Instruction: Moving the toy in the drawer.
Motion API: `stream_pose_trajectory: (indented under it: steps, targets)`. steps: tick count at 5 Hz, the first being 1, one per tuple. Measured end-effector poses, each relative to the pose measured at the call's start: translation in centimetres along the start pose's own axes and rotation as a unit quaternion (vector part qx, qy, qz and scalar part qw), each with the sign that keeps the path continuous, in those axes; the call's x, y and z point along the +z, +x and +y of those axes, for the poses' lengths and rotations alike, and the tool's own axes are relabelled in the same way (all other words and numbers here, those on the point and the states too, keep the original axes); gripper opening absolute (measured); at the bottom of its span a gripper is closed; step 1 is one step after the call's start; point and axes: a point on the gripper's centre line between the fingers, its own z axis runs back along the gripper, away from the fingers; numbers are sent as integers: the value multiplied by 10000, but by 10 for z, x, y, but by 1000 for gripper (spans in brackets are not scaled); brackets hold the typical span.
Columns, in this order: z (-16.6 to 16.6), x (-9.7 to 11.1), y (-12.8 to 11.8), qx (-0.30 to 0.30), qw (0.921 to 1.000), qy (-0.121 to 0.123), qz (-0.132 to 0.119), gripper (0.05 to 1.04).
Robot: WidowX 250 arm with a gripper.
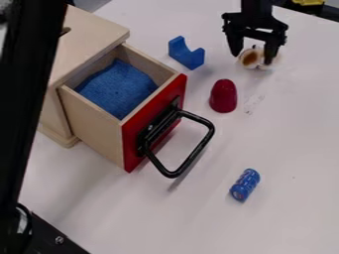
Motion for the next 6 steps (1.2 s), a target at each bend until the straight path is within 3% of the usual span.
stream_pose_trajectory:
  steps: [2, 3, 4, 5, 6]
  targets:
    - [-8, -14, 13, -140, 9994, -326, 29, 966]
    - [-1, -23, 12, 60, 9999, 40, -73, 680]
    - [-1, -21, 12, 35, 9999, 113, -11, 445]
    - [-2, -20, 11, 55, 9999, 145, 32, 324]
    - [-1, -22, 10, 83, 9999, 147, 39, 277]
